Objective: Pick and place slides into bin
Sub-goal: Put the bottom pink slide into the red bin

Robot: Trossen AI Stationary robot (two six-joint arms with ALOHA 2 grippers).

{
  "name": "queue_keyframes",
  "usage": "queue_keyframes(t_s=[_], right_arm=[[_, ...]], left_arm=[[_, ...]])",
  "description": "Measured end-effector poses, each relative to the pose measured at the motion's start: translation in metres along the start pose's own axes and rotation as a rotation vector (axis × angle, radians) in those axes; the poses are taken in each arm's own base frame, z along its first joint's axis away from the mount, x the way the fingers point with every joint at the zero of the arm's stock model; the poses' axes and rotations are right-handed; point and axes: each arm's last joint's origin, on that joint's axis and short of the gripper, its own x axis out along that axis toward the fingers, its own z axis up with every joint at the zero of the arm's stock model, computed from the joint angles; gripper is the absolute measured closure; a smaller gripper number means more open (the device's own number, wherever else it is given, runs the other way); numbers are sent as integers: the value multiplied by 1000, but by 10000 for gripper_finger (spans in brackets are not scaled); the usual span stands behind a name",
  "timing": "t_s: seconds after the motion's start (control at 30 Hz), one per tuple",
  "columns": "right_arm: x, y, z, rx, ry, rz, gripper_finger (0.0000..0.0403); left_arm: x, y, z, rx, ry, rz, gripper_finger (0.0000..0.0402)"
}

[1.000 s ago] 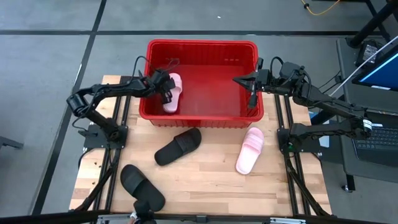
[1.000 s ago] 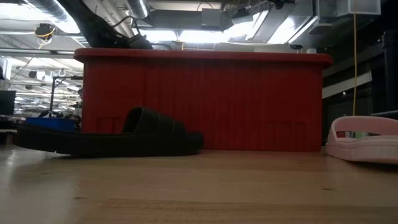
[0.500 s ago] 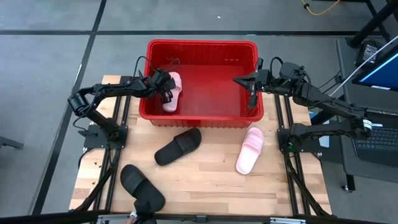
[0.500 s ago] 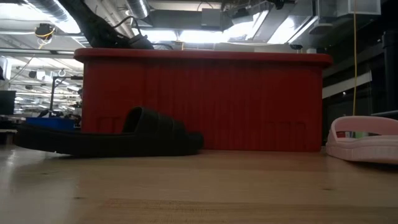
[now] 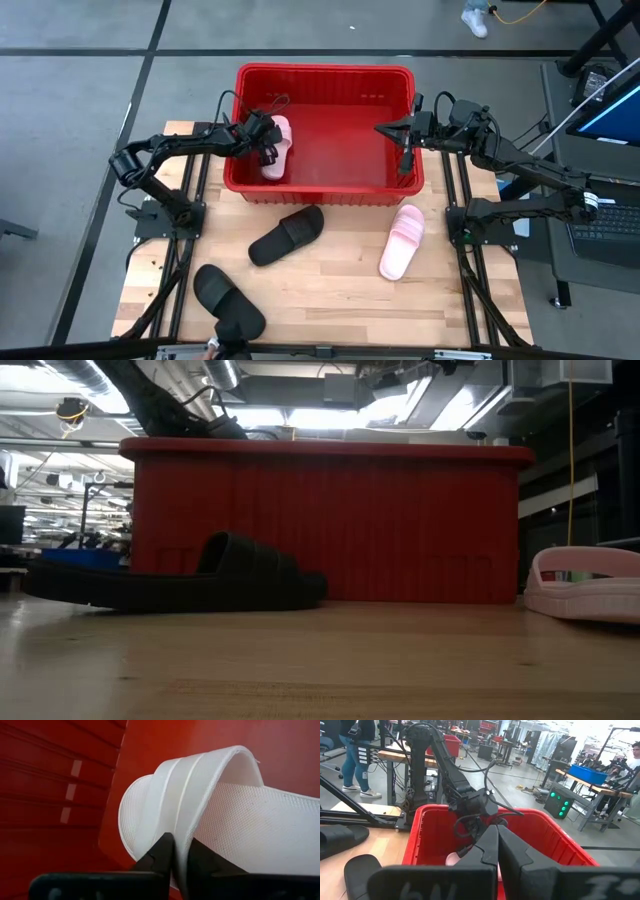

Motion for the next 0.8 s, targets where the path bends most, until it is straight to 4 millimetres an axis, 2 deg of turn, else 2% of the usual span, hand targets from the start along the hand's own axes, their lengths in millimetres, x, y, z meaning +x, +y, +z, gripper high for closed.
queue_keyframes(t_s=[0.3,0.8], right_arm=[[0,0,0,0,0,0,395],[0,0,0,0,0,1,395]], left_arm=[[0,2,-2,0,62,84,306],[2,0,-4,-3,65,67,281]])
